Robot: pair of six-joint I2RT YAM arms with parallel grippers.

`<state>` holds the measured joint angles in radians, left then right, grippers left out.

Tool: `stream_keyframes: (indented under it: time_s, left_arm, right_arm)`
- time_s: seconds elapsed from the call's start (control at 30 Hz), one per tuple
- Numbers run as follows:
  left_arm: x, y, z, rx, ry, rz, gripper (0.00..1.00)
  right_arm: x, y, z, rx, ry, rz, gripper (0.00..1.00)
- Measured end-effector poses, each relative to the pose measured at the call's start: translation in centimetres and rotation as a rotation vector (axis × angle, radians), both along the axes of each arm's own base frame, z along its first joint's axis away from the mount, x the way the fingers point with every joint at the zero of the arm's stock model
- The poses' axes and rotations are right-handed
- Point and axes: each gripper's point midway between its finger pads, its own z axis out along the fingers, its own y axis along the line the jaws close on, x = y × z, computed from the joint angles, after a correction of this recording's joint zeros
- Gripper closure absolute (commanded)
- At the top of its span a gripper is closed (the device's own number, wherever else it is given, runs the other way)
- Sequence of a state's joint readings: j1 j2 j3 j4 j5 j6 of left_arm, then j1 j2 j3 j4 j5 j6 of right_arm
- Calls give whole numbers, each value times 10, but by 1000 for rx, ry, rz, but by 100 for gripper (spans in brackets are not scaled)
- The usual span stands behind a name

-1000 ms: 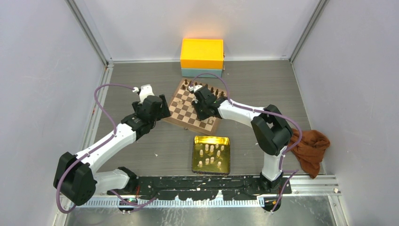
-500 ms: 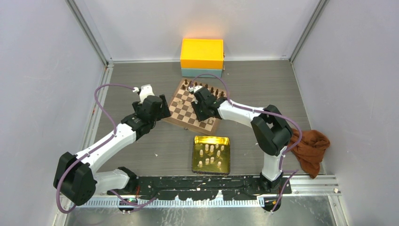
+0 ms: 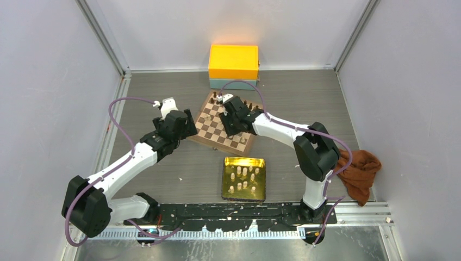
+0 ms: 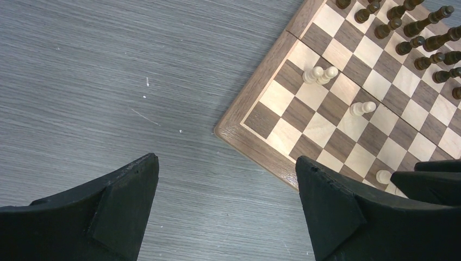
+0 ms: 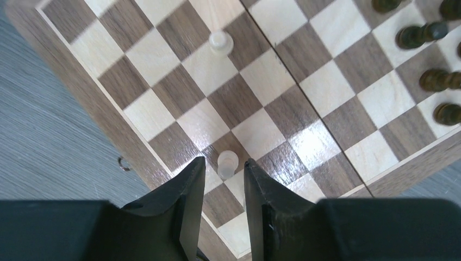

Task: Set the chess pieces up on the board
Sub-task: Move the chess piece to the chessboard.

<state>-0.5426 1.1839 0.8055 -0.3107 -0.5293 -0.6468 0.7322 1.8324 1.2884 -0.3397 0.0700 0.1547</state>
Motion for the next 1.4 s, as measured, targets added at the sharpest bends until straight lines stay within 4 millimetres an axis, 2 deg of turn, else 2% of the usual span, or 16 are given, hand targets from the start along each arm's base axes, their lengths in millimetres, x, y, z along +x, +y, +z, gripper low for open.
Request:
stream_keyframes:
  time_s: [0.2,0.33,0.5,0.8,1.1,1.4]
  left_arm:
    - [0,0,0,0,0,0,3]
    - [0,0,0,0,0,0,3]
    - [0,0,0,0,0,1,3]
    - [-1,1,-2,2,3,0,3]
    - [-2,1,-3,3,5,0,3]
    - [-2,1,-3,2,3,0,3]
  right_arm:
    - [19,17,29,42,-59,10,62]
    - [36,31,37,58,-87,18,62]
    - [50,43,27,49,-84,23,63]
    - [58,49,-3,1,-41,32,64]
    - [65,52,-2,5,-47,28,65]
    - [70,51,-7,2,-41,23,73]
